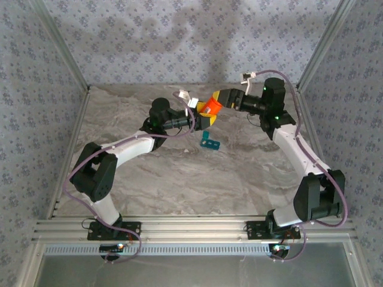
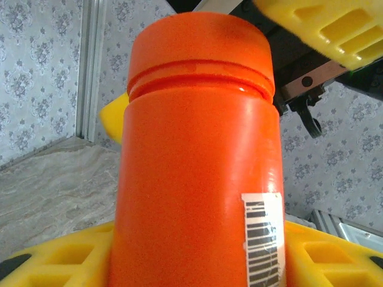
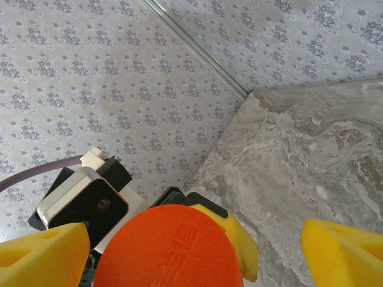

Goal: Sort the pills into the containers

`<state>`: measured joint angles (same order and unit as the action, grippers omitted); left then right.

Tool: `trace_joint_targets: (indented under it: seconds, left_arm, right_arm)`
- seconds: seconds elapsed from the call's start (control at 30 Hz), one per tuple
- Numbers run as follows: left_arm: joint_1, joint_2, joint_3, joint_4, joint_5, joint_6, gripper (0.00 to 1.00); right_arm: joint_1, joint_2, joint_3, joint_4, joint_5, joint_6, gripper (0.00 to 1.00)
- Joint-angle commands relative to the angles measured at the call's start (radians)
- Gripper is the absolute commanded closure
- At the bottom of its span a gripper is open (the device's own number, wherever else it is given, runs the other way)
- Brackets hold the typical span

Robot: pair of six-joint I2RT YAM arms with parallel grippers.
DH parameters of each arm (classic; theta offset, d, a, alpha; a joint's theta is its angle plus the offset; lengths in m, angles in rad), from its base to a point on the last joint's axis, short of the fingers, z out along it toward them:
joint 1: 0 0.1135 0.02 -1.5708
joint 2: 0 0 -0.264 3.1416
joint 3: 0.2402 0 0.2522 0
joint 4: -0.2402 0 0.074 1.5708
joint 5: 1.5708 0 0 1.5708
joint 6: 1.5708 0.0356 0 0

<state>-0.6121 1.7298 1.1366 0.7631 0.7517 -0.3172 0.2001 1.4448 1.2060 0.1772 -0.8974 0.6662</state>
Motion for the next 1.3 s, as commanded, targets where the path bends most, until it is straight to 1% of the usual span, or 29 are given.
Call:
trace_joint_targets:
  seconds: [0.0, 0.27, 0.53, 0.73, 0.83, 0.97, 1.2, 1.27]
  left_arm:
    - [0.006, 0.002, 0.046, 0.058, 0.03, -0.018, 1.0]
    - [0.005, -0.001, 0.046, 0.051, 0.029, -0.019, 1.0]
    - [0.006, 0.005, 0.058, 0.042, 0.027, -0.02, 1.0]
    - [0.005, 0.001, 0.061, 0.03, 0.012, -0.01, 1.0]
    - [-0.002, -0.018, 0.059, -0.023, -0.029, 0.044, 1.0]
    - [-0.025, -0.056, 0.037, -0.085, -0.143, 0.14, 1.0]
    - [-0.104, -0.102, 0.023, -0.183, -0.323, 0.34, 1.0]
    - [-0.124, -0.106, 0.021, -0.196, -0.354, 0.378, 1.0]
  right_arm:
    - [0.013, 0.009, 0.033, 0.047, -0.026, 0.023, 0.1]
    - [0.018, 0.012, 0.035, 0.046, -0.031, 0.027, 0.22]
    - [0.027, 0.012, 0.024, 0.044, -0.034, 0.027, 0.46]
    - [0.053, 0.01, 0.013, 0.004, 0.016, 0.03, 0.56]
    - [0.073, 0.005, 0.007, -0.043, 0.079, 0.035, 0.59]
    - [0.111, -0.012, -0.004, -0.104, 0.199, 0.044, 0.6]
    - [0.172, -0.025, -0.067, -0.114, 0.361, 0.104, 0.6]
    - [0.184, -0.028, -0.079, -0.113, 0.392, 0.107, 0.6]
